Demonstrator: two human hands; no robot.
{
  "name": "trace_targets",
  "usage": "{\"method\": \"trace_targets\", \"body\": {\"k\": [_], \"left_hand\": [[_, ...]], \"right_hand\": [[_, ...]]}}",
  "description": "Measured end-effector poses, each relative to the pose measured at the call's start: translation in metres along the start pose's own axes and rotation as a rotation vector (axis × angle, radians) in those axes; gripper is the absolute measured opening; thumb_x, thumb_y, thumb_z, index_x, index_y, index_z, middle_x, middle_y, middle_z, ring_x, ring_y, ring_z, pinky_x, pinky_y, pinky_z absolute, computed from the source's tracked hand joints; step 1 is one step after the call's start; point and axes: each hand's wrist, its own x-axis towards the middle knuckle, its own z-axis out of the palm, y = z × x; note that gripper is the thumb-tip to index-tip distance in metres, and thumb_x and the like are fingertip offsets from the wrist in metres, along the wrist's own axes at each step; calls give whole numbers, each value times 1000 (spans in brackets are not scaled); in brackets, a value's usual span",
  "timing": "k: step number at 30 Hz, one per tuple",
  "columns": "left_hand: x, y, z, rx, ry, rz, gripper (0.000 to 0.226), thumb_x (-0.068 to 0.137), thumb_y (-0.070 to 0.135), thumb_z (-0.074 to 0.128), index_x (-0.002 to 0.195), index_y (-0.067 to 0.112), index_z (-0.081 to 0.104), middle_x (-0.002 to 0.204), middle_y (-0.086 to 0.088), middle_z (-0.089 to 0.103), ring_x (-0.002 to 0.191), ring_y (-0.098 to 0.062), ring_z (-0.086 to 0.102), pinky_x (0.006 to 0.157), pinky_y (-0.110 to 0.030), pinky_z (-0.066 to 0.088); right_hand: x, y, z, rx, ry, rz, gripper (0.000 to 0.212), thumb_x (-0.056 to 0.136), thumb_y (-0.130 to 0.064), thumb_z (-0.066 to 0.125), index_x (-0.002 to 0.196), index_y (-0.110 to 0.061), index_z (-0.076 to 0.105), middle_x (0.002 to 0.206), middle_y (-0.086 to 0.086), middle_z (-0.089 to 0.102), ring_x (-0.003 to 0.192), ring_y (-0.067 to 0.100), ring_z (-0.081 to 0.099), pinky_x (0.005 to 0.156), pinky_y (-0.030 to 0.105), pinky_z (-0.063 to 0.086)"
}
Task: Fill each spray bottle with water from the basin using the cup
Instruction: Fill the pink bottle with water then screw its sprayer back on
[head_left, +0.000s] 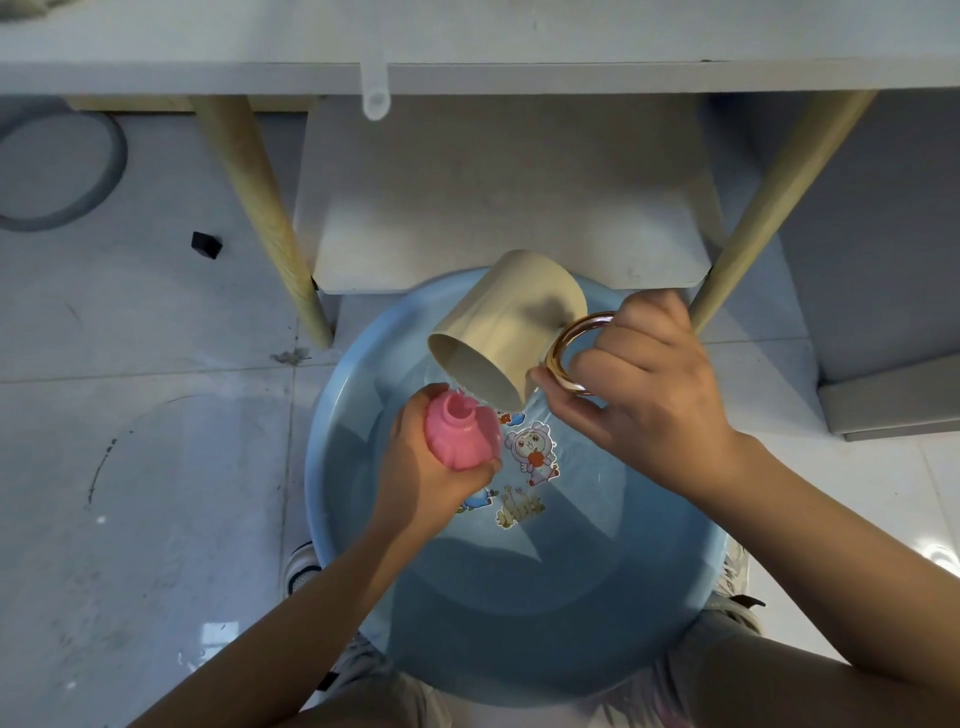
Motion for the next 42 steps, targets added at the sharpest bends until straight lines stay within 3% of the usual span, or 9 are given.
{"method": "trace_targets", "body": {"k": [6,10,17,22,33,42], "left_hand": [[-1,1,0,-8,5,9,81,57,20,89,124,25,45,113,10,52,94,-6,50,65,4,37],[-1,-1,1,-16,14,17,78,56,21,89,122,23,48,111,9,54,97,-7,52,67,2,39],[0,-5,3,-17,4,25,79,55,25,90,123,22,48,114,5,57,102,-13,55,72,-12,44],[0,-3,2,-29,8,29,76,57,24,89,120,26,47,111,8,56,98,-10,54,68,-4,43],[1,-5,4,-40,-3,22,80,57,26,89,125,22,47,116,5,57,105,-13,55,74,-12,45],[1,-3,2,-50,-10,5,82,57,26,88,127,25,45,118,8,55,105,-11,54,72,-9,41]], "right_hand": [[0,-1,1,29,7,-36,28,79,-11,74,61,-8,53,56,4,46,65,22,37,70,31,35],[0,-2,0,27,-5,-46,31,79,-11,74,55,-6,55,56,4,46,65,22,38,71,31,35],[0,-4,0,27,-11,-82,32,80,-12,74,58,-9,52,57,3,43,66,22,39,73,31,36],[1,-5,0,20,-17,-92,32,81,-12,73,55,-7,54,55,4,43,65,22,38,72,32,36],[1,-5,0,46,-27,-105,31,82,-12,72,57,-8,55,55,4,42,66,23,39,71,33,37],[0,-4,2,52,-7,-9,28,81,-13,73,61,-8,54,56,4,45,66,23,40,72,31,36]]}}
